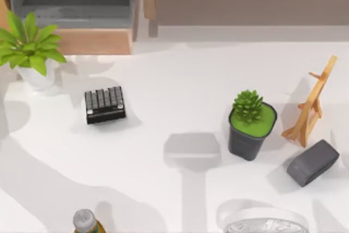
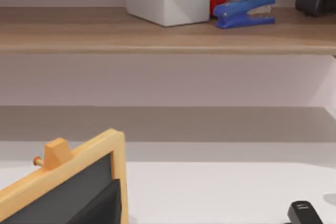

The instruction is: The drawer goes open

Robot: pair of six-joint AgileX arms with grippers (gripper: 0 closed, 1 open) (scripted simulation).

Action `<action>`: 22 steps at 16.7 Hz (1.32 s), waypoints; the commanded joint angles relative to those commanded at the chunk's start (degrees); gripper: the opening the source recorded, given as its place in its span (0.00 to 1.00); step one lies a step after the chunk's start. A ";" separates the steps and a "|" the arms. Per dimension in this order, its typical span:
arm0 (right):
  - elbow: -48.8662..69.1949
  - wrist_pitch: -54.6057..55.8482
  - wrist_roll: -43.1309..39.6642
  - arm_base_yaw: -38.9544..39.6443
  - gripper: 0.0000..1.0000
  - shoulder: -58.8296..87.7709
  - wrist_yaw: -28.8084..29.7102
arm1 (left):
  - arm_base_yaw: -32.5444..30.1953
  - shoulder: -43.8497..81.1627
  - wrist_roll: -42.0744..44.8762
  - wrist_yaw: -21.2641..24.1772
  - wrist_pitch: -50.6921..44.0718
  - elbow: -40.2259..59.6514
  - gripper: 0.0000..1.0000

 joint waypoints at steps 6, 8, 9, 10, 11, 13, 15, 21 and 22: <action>0.00 0.00 0.00 0.00 1.00 0.00 0.00 | 1.98 -2.73 -0.23 1.47 2.97 -6.47 0.00; 0.00 0.00 0.00 0.00 1.00 0.00 0.00 | 3.08 -4.62 -0.20 2.64 5.20 -11.45 0.00; 0.00 0.00 0.00 0.00 1.00 0.00 0.00 | 3.57 -5.51 -0.17 3.21 6.29 -13.46 0.00; 0.00 0.00 0.00 0.00 1.00 0.00 0.00 | 3.97 -6.21 -0.13 3.66 7.19 -14.89 0.00; 0.00 0.00 0.00 0.00 1.00 0.00 0.00 | 4.23 -6.64 -0.11 3.95 7.78 -15.71 0.00; 0.00 0.00 0.00 0.00 1.00 0.00 0.00 | 4.30 -6.74 -0.10 4.03 7.94 -15.91 0.00; 0.00 0.00 0.00 0.00 1.00 0.00 0.00 | 4.11 -6.37 -0.09 3.89 7.70 -15.66 0.00; 0.00 0.00 0.00 0.00 1.00 0.00 0.00 | 7.41 -10.26 -0.03 7.20 12.47 -24.89 0.00; 0.00 0.00 0.00 0.00 1.00 0.00 0.00 | 8.22 -11.13 0.02 7.96 13.59 -26.99 0.00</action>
